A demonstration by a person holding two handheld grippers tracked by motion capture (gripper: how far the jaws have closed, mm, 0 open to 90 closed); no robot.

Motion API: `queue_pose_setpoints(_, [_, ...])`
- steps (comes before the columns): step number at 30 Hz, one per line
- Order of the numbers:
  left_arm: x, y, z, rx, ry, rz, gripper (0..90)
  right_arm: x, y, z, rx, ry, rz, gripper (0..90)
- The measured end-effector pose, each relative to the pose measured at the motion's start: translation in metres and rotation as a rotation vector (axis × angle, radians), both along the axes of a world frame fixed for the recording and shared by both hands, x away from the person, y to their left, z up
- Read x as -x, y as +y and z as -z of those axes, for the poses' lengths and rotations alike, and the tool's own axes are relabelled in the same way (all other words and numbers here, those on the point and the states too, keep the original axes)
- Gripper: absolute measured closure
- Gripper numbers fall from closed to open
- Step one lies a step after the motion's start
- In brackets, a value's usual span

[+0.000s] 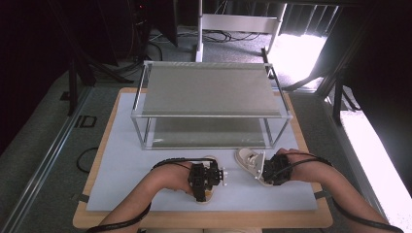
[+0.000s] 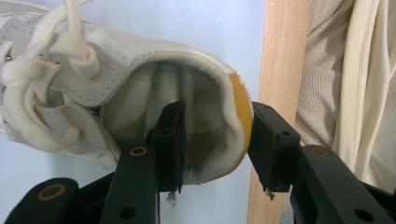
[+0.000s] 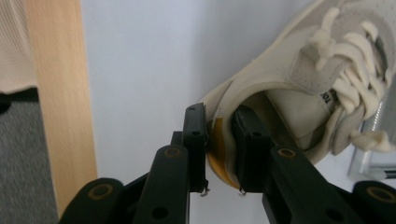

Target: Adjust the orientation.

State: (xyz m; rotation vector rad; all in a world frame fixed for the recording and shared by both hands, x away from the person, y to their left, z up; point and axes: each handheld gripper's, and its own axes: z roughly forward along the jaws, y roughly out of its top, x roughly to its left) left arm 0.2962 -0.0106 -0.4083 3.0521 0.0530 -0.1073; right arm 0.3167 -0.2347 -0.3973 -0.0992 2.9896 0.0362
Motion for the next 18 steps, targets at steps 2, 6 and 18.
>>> queue_pose_setpoints(2, [0.000, 0.000, 0.000, 0.002, 0.000, -0.002, 57.4, 0.003, 0.003, -0.003, -0.047, 0.015, 0.028, 74.0])
queue_pose_setpoints(6, [0.001, 0.000, 0.000, 0.006, -0.004, -0.008, 57.5, 0.006, 0.007, -0.005, -0.096, 0.048, 0.032, 71.9])
queue_pose_setpoints(18, [0.000, -0.003, 0.003, 0.035, -0.007, 0.004, 57.7, 0.014, 0.008, -0.003, -0.062, 0.016, 0.003, 59.7])
